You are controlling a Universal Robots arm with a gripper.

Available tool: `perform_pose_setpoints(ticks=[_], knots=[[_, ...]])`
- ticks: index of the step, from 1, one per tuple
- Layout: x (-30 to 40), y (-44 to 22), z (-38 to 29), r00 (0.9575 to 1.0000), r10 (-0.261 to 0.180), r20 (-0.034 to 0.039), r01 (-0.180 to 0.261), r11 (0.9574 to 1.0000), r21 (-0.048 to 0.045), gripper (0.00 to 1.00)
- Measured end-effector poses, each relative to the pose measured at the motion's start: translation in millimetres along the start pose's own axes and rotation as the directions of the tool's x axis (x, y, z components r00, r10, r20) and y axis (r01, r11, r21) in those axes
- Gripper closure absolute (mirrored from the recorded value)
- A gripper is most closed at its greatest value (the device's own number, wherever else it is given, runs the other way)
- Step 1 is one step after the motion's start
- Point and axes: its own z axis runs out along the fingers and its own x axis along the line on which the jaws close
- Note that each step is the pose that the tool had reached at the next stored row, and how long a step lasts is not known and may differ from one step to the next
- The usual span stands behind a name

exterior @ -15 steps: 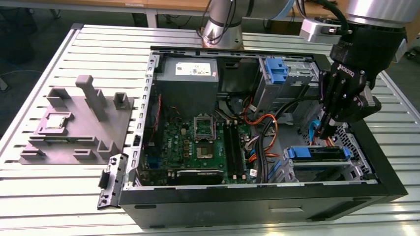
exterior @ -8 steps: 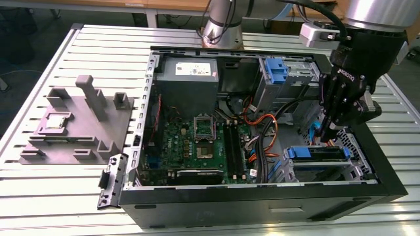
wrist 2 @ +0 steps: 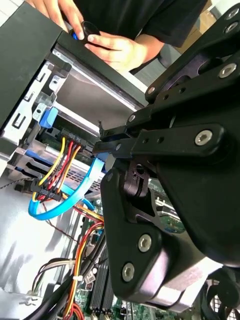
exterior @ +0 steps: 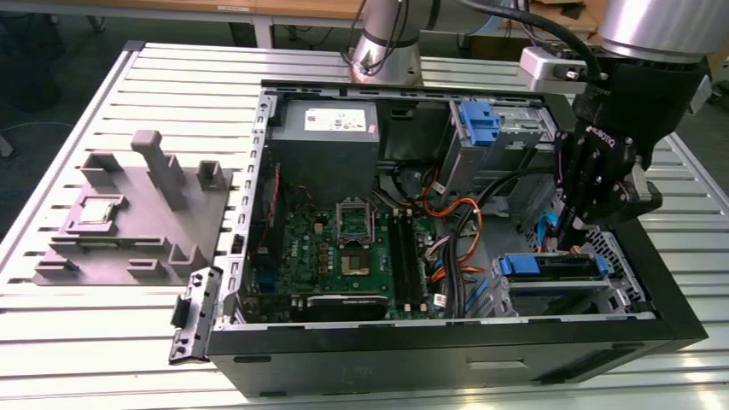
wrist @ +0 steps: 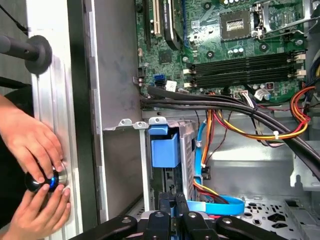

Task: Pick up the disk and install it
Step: 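Insert the second disk wire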

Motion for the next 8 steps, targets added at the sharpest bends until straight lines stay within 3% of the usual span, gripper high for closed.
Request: perform_pose_setpoints(ticks=[5,8], knots=[[3.3,0.9,2.2,0.9992,0.002,0.039,-0.002,1.0,0.0054,0.84],[6.6,2.1,3.4,0.9989,0.002,0.0459,-0.002,1.0,0.0085,0.84]])
